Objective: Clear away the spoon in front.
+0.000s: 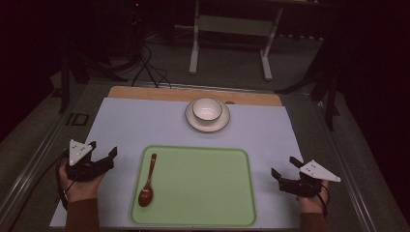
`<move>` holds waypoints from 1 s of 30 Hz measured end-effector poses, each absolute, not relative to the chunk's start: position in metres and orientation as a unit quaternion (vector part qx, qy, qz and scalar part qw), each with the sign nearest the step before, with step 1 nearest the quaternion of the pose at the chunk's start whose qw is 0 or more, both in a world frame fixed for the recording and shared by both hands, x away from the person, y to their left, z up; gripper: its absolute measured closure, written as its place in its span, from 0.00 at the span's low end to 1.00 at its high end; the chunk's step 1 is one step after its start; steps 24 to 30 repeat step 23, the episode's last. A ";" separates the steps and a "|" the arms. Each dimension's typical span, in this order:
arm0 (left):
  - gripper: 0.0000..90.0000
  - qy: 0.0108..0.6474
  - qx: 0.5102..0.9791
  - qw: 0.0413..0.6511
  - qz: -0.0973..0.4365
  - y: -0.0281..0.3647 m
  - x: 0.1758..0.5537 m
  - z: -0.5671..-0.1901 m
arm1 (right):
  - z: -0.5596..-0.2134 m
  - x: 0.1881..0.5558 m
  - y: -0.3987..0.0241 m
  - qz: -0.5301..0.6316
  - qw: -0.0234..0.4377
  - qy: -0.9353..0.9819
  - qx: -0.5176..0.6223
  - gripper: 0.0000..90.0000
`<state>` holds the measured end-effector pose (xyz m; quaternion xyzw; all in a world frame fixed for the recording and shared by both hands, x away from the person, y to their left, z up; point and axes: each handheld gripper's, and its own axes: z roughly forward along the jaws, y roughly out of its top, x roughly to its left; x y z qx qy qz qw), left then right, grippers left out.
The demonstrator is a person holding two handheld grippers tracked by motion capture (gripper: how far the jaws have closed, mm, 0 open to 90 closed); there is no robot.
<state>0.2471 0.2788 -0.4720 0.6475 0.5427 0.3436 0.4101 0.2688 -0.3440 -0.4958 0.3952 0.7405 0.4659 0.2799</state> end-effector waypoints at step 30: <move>0.27 0.561 0.620 0.413 0.360 0.310 0.215 -0.472 | -0.492 0.267 -0.351 0.478 0.291 0.729 0.393 0.15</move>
